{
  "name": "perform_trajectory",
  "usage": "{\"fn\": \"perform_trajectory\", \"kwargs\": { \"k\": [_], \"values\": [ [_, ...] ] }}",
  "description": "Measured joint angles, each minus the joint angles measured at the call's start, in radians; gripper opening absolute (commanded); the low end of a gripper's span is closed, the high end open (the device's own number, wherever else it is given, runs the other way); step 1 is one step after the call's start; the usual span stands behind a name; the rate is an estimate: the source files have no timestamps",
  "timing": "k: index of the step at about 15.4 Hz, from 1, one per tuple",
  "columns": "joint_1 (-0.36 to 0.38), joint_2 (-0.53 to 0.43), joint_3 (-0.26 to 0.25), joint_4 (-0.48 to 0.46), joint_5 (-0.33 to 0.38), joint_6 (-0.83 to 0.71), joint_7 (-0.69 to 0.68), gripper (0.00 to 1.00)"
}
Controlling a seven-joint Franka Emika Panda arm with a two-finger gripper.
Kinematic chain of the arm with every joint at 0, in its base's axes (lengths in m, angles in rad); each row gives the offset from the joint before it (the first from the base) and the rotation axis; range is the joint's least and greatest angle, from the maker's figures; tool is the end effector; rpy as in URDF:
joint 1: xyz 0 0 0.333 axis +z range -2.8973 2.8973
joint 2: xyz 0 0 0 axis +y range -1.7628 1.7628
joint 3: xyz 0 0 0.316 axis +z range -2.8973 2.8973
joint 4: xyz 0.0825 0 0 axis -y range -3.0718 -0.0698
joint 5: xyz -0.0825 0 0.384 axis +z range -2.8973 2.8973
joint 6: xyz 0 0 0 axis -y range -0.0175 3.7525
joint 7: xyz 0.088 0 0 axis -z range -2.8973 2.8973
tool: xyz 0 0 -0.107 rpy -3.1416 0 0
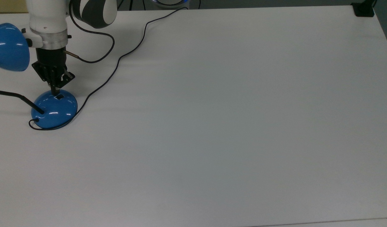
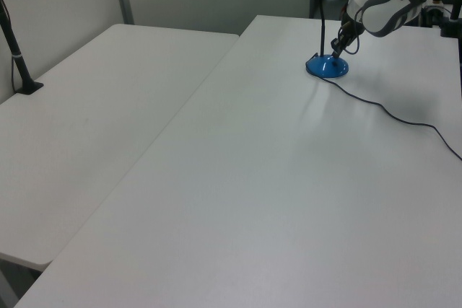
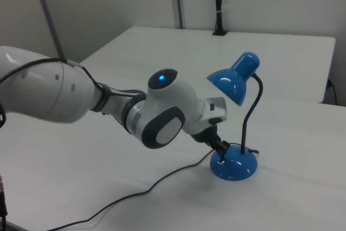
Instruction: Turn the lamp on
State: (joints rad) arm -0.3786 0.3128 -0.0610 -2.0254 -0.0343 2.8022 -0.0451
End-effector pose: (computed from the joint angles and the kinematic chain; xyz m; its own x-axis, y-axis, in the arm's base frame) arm 0.5771 -0.2673 0.3450 0.8442 -0.2994 0.4445 -0.3631 -0.9296 0.0636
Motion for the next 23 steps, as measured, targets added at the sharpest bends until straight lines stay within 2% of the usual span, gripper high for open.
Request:
{"fn": "perform_trajectory", "kwargs": {
  "k": [23],
  "values": [
    [0.0,0.05,0.0,0.036,0.0,0.002,0.0,0.0]
  ]
}}
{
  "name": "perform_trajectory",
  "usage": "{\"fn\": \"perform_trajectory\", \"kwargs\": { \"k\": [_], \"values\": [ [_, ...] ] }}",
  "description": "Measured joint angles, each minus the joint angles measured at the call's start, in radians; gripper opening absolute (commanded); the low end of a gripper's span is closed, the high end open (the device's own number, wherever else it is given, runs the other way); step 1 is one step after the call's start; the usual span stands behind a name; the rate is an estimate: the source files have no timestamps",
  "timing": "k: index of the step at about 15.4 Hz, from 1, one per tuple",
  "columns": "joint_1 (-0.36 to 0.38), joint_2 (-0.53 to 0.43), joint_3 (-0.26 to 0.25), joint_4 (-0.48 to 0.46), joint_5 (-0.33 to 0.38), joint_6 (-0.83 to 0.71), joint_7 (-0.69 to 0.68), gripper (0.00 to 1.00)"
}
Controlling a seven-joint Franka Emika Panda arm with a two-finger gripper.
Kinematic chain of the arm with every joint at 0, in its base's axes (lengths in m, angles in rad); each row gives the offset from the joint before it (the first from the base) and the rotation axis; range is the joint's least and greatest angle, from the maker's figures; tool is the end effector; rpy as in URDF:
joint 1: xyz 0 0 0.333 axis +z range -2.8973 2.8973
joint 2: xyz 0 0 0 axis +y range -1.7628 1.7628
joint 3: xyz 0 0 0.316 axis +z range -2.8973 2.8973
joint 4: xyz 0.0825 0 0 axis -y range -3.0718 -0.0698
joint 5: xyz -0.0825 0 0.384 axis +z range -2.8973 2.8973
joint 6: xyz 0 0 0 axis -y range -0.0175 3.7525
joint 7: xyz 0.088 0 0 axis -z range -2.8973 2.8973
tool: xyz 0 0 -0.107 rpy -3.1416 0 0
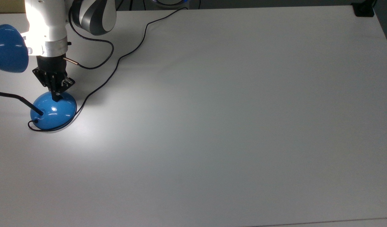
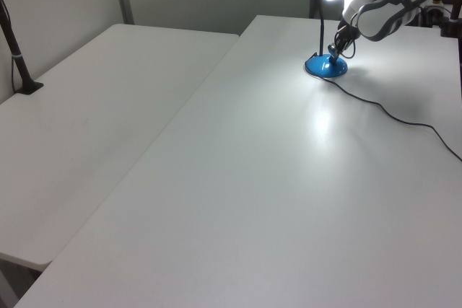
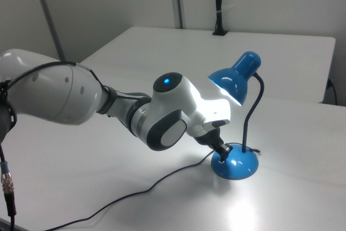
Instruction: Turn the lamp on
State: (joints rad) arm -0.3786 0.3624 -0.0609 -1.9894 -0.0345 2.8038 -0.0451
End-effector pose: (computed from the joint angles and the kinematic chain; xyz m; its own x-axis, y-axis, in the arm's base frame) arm 0.5862 -0.2711 0.3300 0.8498 -0.2996 0.4336 -0.3614 -0.9301 0.0657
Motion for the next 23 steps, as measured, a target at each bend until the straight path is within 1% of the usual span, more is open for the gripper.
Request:
{"fn": "perform_trajectory", "kwargs": {
  "k": [3,4,5,6,7,8,10,11,13,15,17,19,21,23],
  "values": [
    [0.004,-0.016,0.006,0.001,0.0,-0.02,0.0,0.0],
    [0.012,-0.037,0.012,0.002,-0.001,-0.073,0.0,0.0],
    [0.024,-0.06,0.018,0.003,-0.001,-0.138,0.0,0.02],
    [0.043,-0.088,0.031,0.004,-0.001,-0.21,0.0,0.06],
    [0.061,-0.114,0.048,0.005,-0.001,-0.268,0.0,0.22],
    [0.079,-0.138,0.068,0.005,-0.001,-0.325,0.0,0.46],
    [0.104,-0.174,0.11,0.014,-0.001,-0.462,0.008,0.82],
    [0.115,-0.187,0.127,0.03,-0.001,-0.556,0.012,1.0],
    [0.141,-0.207,0.144,0.095,-0.001,-0.761,0.018,1.0],
    [0.172,-0.232,0.146,0.193,0.0,-0.966,0.019,1.0],
    [0.202,-0.268,0.148,0.274,0.0,-1.099,0.019,1.0],
    [0.228,-0.314,0.149,0.31,0.0,-1.141,0.019,1.0],
    [0.238,-0.36,0.149,0.312,0.006,-1.143,0.019,1.0],
    [0.237,-0.373,0.147,0.307,0.035,-1.09,0.019,1.0]
  ]
}}
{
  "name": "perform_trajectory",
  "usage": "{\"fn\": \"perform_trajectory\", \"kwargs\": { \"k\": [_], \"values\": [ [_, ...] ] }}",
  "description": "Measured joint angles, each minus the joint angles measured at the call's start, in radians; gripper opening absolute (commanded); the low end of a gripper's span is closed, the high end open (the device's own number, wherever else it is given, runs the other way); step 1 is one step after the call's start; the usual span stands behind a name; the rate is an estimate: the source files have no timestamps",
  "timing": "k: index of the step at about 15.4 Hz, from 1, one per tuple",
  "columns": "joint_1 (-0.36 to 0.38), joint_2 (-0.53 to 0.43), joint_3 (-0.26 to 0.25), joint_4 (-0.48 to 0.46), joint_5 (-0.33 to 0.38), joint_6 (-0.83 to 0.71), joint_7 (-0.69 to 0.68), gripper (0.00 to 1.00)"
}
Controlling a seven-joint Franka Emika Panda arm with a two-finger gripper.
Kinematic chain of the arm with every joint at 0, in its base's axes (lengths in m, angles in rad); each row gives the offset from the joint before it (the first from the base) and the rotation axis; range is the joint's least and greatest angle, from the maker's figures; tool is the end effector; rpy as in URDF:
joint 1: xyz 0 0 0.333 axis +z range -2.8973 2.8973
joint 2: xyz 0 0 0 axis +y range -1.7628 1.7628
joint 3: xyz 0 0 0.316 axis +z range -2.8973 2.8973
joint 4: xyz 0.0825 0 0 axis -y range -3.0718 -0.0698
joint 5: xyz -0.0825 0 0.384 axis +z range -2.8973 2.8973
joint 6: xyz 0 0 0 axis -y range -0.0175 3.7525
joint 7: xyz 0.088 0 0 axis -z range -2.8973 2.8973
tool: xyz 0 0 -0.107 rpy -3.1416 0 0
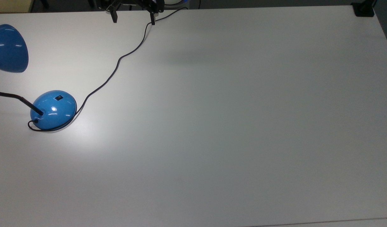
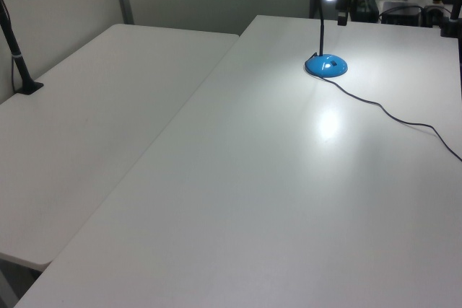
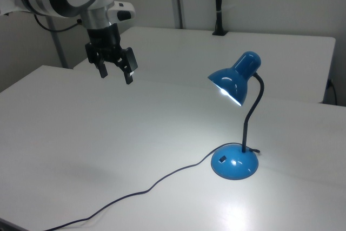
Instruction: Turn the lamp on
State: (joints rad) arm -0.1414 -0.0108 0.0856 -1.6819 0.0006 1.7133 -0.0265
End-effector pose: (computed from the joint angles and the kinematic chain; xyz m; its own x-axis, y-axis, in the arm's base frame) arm 0.5610 -0.0310 0.5903 0.9987 -0.0293 0.0421 -0.0294 -0.9996 0.0015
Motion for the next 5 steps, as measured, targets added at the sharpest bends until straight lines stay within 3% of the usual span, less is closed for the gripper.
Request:
{"fn": "perform_trajectory", "kwargs": {
  "k": [5],
  "values": [
    [0.0,-0.002,-0.009,-0.014,0.018,0.049,-0.003,1.0]
  ]
}}
